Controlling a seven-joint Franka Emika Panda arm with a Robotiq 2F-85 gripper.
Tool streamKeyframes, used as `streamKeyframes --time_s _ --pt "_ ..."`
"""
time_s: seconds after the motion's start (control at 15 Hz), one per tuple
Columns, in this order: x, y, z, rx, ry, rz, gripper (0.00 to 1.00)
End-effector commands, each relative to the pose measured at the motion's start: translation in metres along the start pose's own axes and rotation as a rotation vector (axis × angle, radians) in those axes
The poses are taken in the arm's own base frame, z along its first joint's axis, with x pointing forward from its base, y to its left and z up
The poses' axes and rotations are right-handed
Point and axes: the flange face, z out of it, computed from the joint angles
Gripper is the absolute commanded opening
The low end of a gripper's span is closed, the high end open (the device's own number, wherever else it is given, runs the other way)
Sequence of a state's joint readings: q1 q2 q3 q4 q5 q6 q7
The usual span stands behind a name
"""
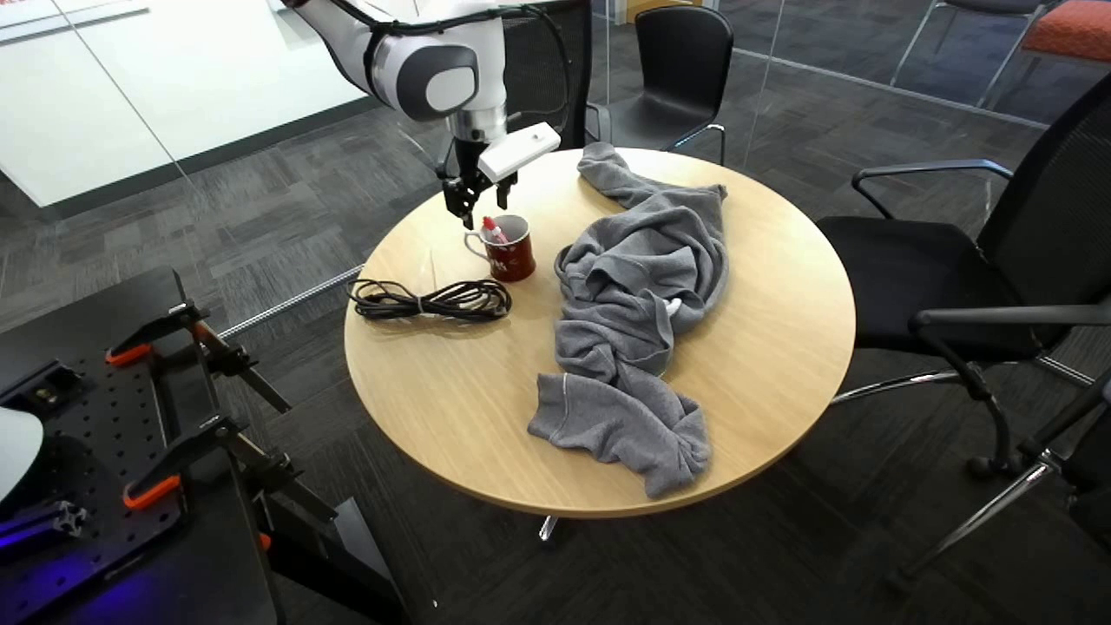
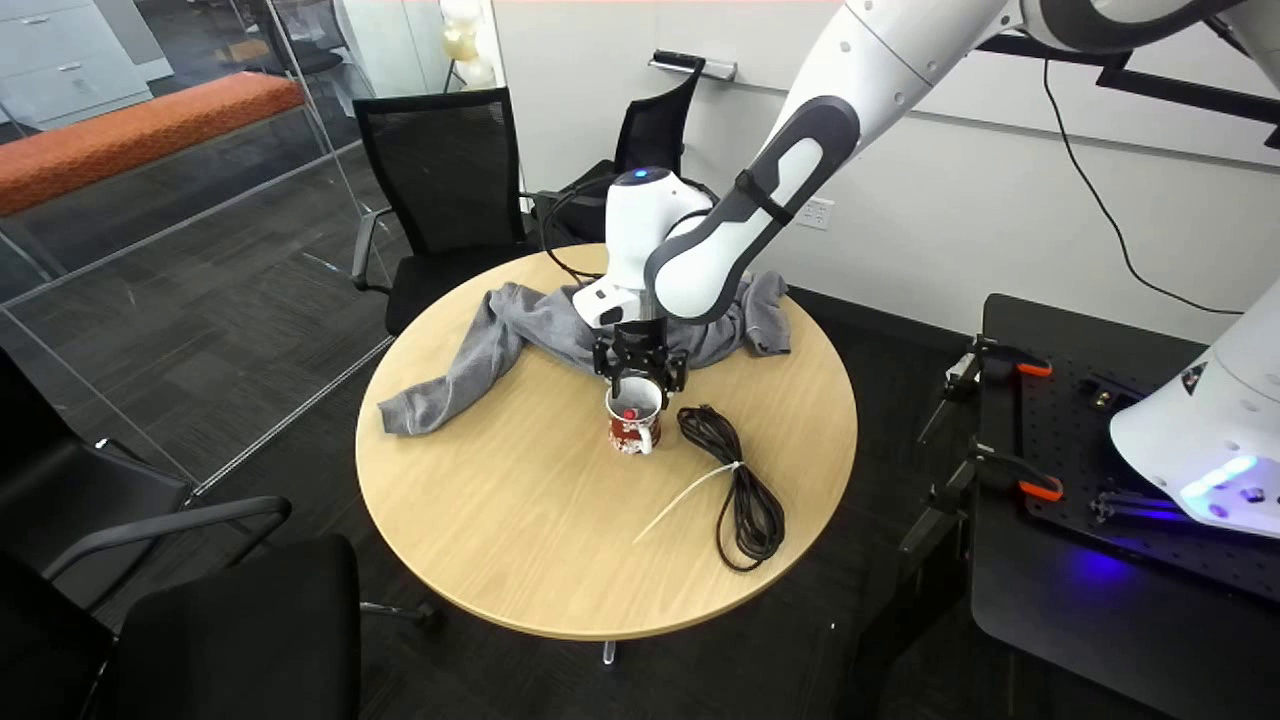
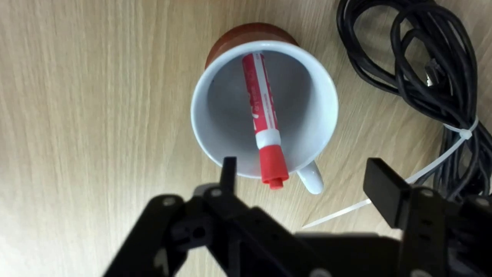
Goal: Put the marker on the table
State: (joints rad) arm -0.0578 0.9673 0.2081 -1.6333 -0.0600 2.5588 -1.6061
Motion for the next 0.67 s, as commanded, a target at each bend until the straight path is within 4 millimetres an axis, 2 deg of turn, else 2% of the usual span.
streamKeyframes --time_s 0.0,0.07,0.2,0.33,0.6 --pt "0.0020 0.0087 -0.0001 0.005 0.013 -0.030 0.54" --pt "0.0023 0.0096 0.0007 0.004 0.016 -0.029 0.46" --pt "0.0027 0.0112 0.0020 0.004 0.020 -0.028 0.37" --pt "0.0031 0.0125 0.0033 0.003 0.023 -0.027 0.36" --pt "0.0029 0.0138 0.0071 0.009 0.029 -0.026 0.42"
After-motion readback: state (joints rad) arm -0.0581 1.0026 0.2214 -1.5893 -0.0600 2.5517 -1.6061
